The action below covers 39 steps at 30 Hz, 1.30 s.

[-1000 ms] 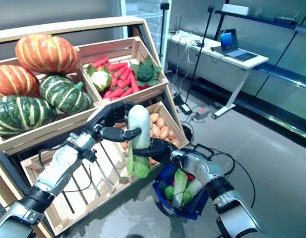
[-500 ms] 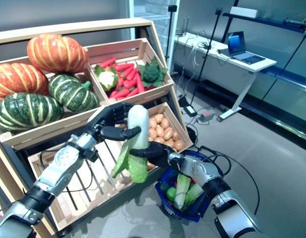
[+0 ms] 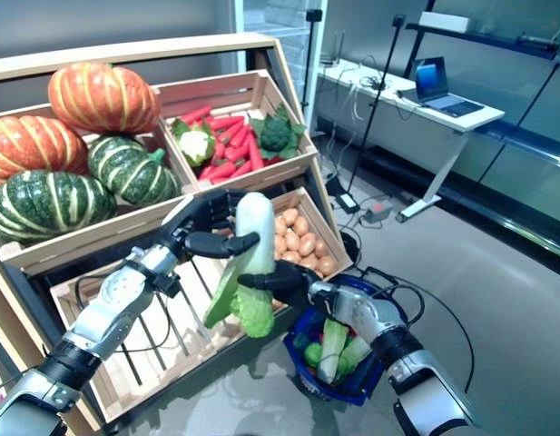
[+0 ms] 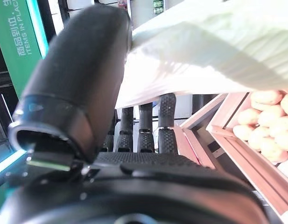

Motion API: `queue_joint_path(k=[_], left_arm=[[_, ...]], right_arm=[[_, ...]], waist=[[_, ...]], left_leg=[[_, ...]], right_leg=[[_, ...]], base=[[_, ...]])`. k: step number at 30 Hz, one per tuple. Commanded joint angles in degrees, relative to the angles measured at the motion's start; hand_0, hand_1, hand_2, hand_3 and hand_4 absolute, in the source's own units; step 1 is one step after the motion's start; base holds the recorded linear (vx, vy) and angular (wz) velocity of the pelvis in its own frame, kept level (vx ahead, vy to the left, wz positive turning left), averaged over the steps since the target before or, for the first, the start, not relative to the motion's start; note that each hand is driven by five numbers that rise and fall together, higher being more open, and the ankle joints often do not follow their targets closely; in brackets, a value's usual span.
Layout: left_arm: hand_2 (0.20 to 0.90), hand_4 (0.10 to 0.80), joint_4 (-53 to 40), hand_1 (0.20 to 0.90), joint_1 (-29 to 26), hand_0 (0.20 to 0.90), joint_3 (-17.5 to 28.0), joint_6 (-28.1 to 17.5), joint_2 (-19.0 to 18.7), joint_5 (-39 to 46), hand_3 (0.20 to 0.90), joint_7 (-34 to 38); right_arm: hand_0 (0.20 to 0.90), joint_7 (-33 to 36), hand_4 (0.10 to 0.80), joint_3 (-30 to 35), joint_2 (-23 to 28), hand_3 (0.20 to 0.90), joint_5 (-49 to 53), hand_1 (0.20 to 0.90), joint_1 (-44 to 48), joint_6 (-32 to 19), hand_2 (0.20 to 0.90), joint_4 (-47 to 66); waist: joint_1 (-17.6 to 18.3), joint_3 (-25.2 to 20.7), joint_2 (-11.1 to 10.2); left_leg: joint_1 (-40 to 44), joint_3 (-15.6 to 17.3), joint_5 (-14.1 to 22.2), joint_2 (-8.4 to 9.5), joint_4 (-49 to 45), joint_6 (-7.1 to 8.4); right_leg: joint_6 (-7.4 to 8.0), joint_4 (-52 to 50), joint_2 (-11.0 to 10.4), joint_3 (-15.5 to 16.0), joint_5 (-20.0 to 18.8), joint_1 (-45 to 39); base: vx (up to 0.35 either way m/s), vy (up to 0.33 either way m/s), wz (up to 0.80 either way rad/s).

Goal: Put vegetables into the basket

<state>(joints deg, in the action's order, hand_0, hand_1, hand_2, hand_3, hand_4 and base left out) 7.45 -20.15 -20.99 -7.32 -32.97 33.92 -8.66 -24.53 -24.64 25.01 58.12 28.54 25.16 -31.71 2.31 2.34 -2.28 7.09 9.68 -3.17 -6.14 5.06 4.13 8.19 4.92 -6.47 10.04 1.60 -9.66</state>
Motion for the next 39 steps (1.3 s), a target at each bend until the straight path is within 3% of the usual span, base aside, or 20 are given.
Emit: queue_joint_path(k=[1, 10, 24, 29, 32, 35, 39], left_arm=[[0.9, 0.8, -3.6, 0.9, -10.5, 0.9, 1.5, -6.9, 4.0, 5.1, 0.9, -3.8], [0.9, 0.8, -0.1, 0.9, -6.2, 0.9, 6.0, -6.6, 3.6, 1.3, 0.9, -1.8], [0.9, 0.8, 5.3, 0.9, -2.9, 0.9, 11.5, -5.1, 2.1, -4.7, 0.9, 1.9], [0.9, 0.8, 8.7, 0.9, 0.7, 0.9, 13.7, -4.2, 1.8, -7.2, 0.9, 2.0], [0.9, 0.8, 11.0, 0.9, 2.8, 0.9, 13.4, -4.1, 1.0, -13.9, 0.9, 5.7], [0.9, 0.8, 12.0, 0.9, 2.3, 0.9, 12.6, -3.6, 0.3, -12.9, 0.9, 7.8], [0.9, 0.8, 14.3, 0.9, 0.4, 0.9, 9.9, -4.3, 0.5, -13.4, 0.9, 11.8]], right_arm=[[0.3, -0.6, 0.4, 7.1, 0.8, 0.3, 7.4, 0.3, 4.2, -6.7, 0.3, -1.8], [0.3, -0.8, 0.4, 16.2, 5.1, 0.3, 5.2, 0.3, -3.8, -8.4, 0.3, -8.2], [0.3, 0.6, 0.4, 29.5, 6.7, 0.3, 6.8, 0.3, -13.7, -13.4, 0.3, -17.1], [0.3, 0.9, 0.4, 33.5, 8.0, 0.3, 4.1, 0.3, -16.0, -14.0, 0.3, -22.3], [0.3, 3.5, 0.4, 34.6, 8.1, 0.3, 2.7, 0.3, -16.9, -17.5, 0.3, -23.4], [0.3, 5.4, 0.4, 34.4, 8.7, 0.3, 2.3, 0.3, -16.0, -20.3, 0.3, -23.2], [0.3, 8.9, 0.4, 33.0, 9.2, 0.3, 5.5, 0.3, -10.7, -25.3, 0.3, -23.8]], waist=[[0.2, -3.0, 0.9], [1.1, -2.5, 1.0], [2.3, -1.7, 1.3], [2.0, -1.3, 1.6], [1.5, 0.9, 1.5], [0.9, 4.2, 0.9], [-0.8, 10.6, 1.1]], left_leg=[[0.5, 1.4, 4.6, 2.34, -0.1, -2.48], [0.7, 2.0, 4.8, 2.11, -0.1, -2.53], [1.2, 3.0, 5.1, 2.02, -0.1, -2.73], [1.6, 3.2, 5.2, 1.77, -0.4, -3.04], [-0.7, 2.8, 7.1, 1.62, -6.3, -3.56], [-6.2, 2.0, 10.5, 1.33, -15.7, -3.8], [-17.2, 0.6, 14.4, 1.0, -29.3, -4.33]], right_leg=[[-3.79, -0.2, 3.0, -1.2, -2.2, 2.5], [-3.75, -0.5, 3.2, -1.9, -2.1, 2.8], [-3.63, -0.6, 3.7, -3.0, -2.1, 2.7], [-3.95, -4.0, 3.6, -2.8, -0.2, 3.2], [-4.66, -11.1, 3.5, -2.2, 2.6, 5.9], [-5.4, -17.2, 2.4, -1.4, 4.9, 9.9], [-7.59, -29.8, 0.0, 1.7, 8.8, 18.1]], base=[[0.0, 0.0, 0.0], [0.01, 0.002, 0.0], [0.028, -0.01, -0.08], [0.086, -0.024, -0.02], [0.025, -0.064, -0.01], [-0.103, -0.089, 0.02], [-0.271, -0.073, 0.4]])
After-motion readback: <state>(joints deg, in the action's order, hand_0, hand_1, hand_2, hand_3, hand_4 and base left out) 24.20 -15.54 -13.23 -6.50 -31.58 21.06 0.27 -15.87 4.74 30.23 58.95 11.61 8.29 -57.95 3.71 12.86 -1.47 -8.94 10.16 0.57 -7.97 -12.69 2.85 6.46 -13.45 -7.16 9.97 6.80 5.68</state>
